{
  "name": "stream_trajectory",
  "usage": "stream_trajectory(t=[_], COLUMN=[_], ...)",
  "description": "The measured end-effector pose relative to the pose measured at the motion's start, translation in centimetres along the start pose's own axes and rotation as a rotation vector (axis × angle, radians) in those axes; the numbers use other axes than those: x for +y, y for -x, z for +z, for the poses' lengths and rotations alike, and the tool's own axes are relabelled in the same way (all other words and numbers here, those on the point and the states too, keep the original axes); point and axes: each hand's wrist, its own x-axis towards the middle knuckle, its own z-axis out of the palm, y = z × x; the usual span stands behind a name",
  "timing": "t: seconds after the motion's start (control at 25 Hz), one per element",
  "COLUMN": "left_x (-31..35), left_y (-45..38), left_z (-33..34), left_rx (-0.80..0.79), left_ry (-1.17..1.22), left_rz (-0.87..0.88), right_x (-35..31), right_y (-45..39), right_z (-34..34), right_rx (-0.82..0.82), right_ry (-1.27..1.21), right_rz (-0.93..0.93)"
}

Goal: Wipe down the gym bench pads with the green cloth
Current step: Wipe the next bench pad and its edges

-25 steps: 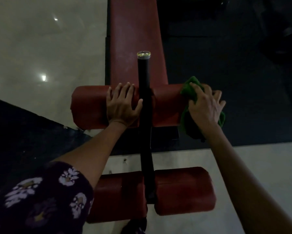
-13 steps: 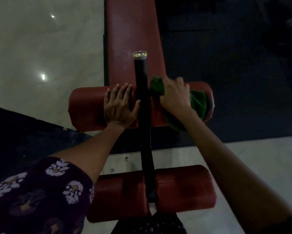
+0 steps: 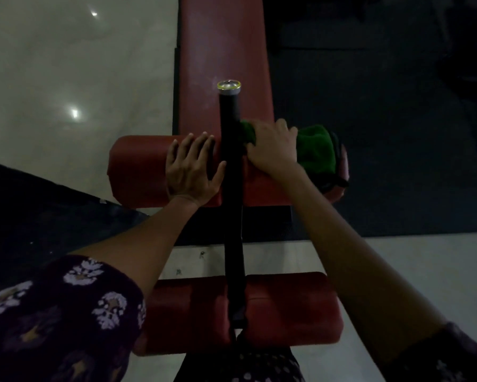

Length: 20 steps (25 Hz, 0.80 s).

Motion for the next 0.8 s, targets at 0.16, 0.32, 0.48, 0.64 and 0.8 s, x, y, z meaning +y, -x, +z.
stream_trajectory(t=[0.16,0.32,0.48,0.64,0.8], left_x=[-0.1,0.0,0.2,0.3,0.4], left_y=[0.0,0.2,0.2,0.0,0.0], left_z=[0.2,0.1,0.0,-0.5,-0.8], left_rx=[-0.011,-0.019,-0.035,-0.079,-0.08], left_ry=[-0.03,-0.01,-0.02,0.018,0.021], left_rz=[0.014,0.002,0.014,-0.019,-0.012], right_x=[3.4,13.2,12.1,8.1,11.8], right_y=[6.6,10.4,9.1,7.9,7.6], right_z=[4.2,7.4,7.8,9.6,8.2], right_rx=[0.352,0.489,0.604,0.582,0.514], right_ry=[0.081,0.383,0.357,0.58,0.758], right_rz=[-0.331,-0.648,-0.603,-0.843,-1.128])
